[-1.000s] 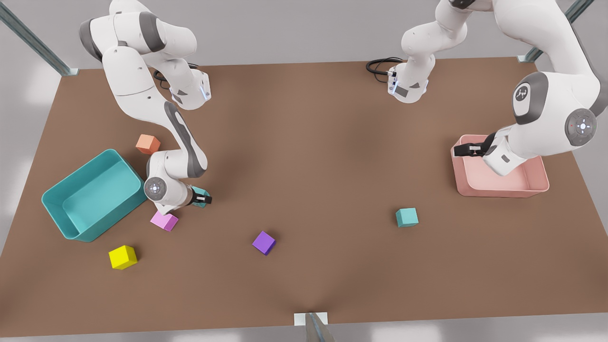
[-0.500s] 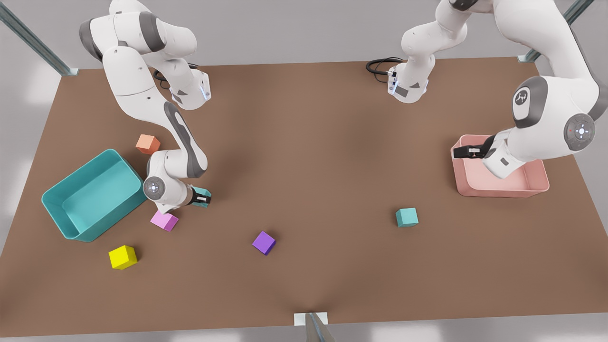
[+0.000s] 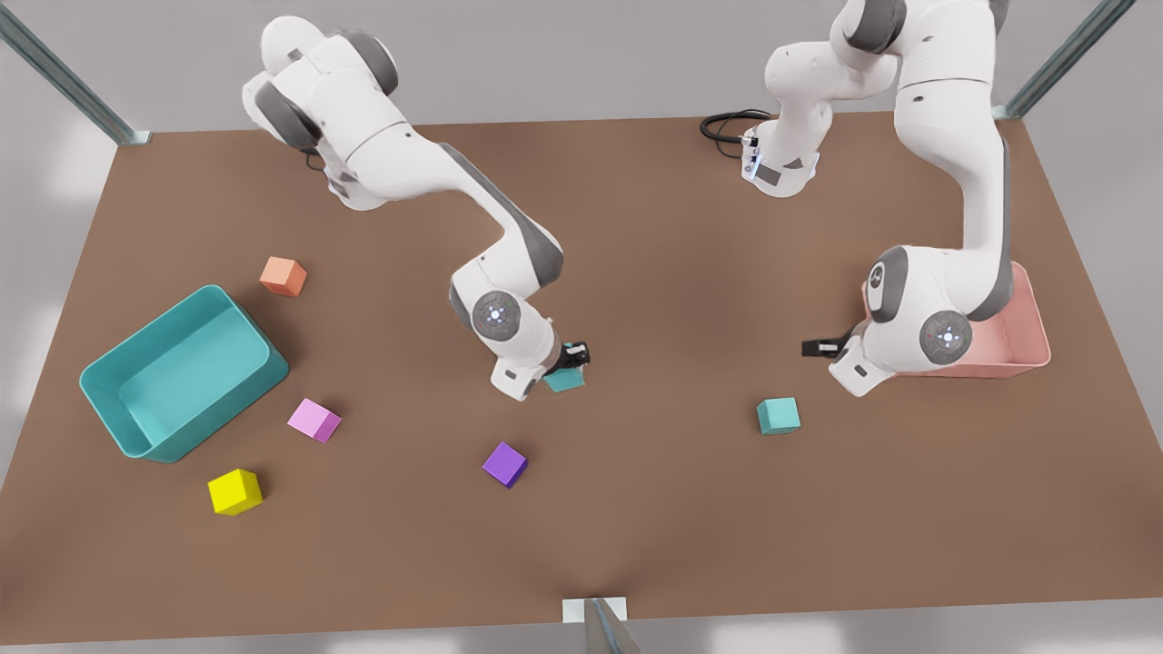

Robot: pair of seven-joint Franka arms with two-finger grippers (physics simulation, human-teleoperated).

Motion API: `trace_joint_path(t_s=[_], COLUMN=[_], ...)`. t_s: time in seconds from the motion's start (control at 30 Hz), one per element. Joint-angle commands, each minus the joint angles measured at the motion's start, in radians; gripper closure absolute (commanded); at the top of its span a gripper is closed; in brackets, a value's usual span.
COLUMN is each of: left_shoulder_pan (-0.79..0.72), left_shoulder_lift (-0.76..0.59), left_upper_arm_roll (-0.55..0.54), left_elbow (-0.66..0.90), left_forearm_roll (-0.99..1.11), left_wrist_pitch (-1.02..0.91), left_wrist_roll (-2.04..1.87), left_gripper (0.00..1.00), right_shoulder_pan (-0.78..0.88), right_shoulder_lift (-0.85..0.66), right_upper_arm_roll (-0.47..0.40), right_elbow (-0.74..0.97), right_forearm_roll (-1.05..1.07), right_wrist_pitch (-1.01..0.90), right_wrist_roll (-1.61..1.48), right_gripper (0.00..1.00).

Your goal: Stack the two blue cubes on top of each other

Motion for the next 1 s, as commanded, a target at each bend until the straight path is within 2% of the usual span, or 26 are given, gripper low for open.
trace_joint_path(t_s=[0.0,0.1,0.17,0.3,0.37,0.4,0.47,0.57,0.6,0.67,0.77,0.8,0.87,0.93,0.97], left_shoulder_pan=[-0.035,-0.087,-0.101,-0.121,-0.119,-0.119,-0.121,-0.147,-0.149,-0.149,-0.142,-0.144,-0.144,-0.146,-0.146], left_shoulder_lift=[0.024,0.044,0.065,0.131,0.156,0.157,0.182,0.211,0.219,0.233,0.259,0.262,0.279,0.289,0.297], left_upper_arm_roll=[0.021,0.023,0.023,0.035,0.055,0.066,0.069,0.069,0.069,0.069,0.069,0.069,0.069,0.069,0.069], left_elbow=[-0.018,-0.046,-0.044,-0.044,-0.037,-0.037,-0.037,-0.037,-0.037,-0.037,-0.037,-0.037,-0.037,-0.038,-0.040], left_forearm_roll=[-0.066,-0.063,-0.061,-0.061,-0.056,-0.055,-0.055,-0.059,-0.058,-0.058,-0.058,-0.058,-0.059,-0.059,-0.061], left_wrist_pitch=[0.321,0.399,0.431,0.483,0.493,0.500,0.536,0.571,0.571,0.572,0.602,0.603,0.615,0.615,0.615], left_wrist_roll=[-0.004,-0.163,-0.166,-0.224,-0.225,-0.221,-0.221,-0.226,-0.225,-0.225,-0.223,-0.223,-0.223,-0.223,-0.223], left_gripper=[0.00,0.00,0.00,0.00,0.00,0.00,0.00,0.00,0.00,0.00,0.00,0.00,0.00,0.00,0.00], right_shoulder_pan=[0.036,0.070,0.076,0.078,0.069,0.017,-0.161,-0.307,-0.310,-0.358,-0.373,-0.404,-0.416,-0.485,-0.476], right_shoulder_lift=[0.066,0.143,0.156,0.160,0.153,0.131,0.006,-0.184,-0.227,-0.270,-0.388,-0.474,-0.552,-0.613,-0.608], right_upper_arm_roll=[-0.003,-0.009,-0.012,-0.015,-0.021,-0.018,-0.020,-0.044,-0.089,-0.084,-0.083,-0.080,-0.072,-0.006,-0.006], right_elbow=[0.082,0.148,0.150,0.179,0.242,0.311,0.374,0.317,0.302,0.340,0.297,0.178,0.087,-0.003,-0.019], right_forearm_roll=[0.039,0.038,0.033,0.034,0.039,0.038,0.008,-0.268,-0.272,-0.275,-0.274,-0.274,-0.274,-0.274,-0.277], right_wrist_pitch=[-0.059,-0.059,-0.053,-0.061,-0.160,-0.325,-0.617,-0.806,-0.852,-0.932,-0.976,-0.949,-0.906,-0.838,-0.832], right_wrist_roll=[0.391,0.415,0.415,0.412,0.412,0.411,0.307,0.184,0.138,0.035,0.027,0.006,0.003,-0.033,-0.031], right_gripper=[0.26,0.26,0.00,0.00,0.00,0.00,0.00,0.00,0.00,0.00,0.00,0.00,0.00,0.00,0.00])
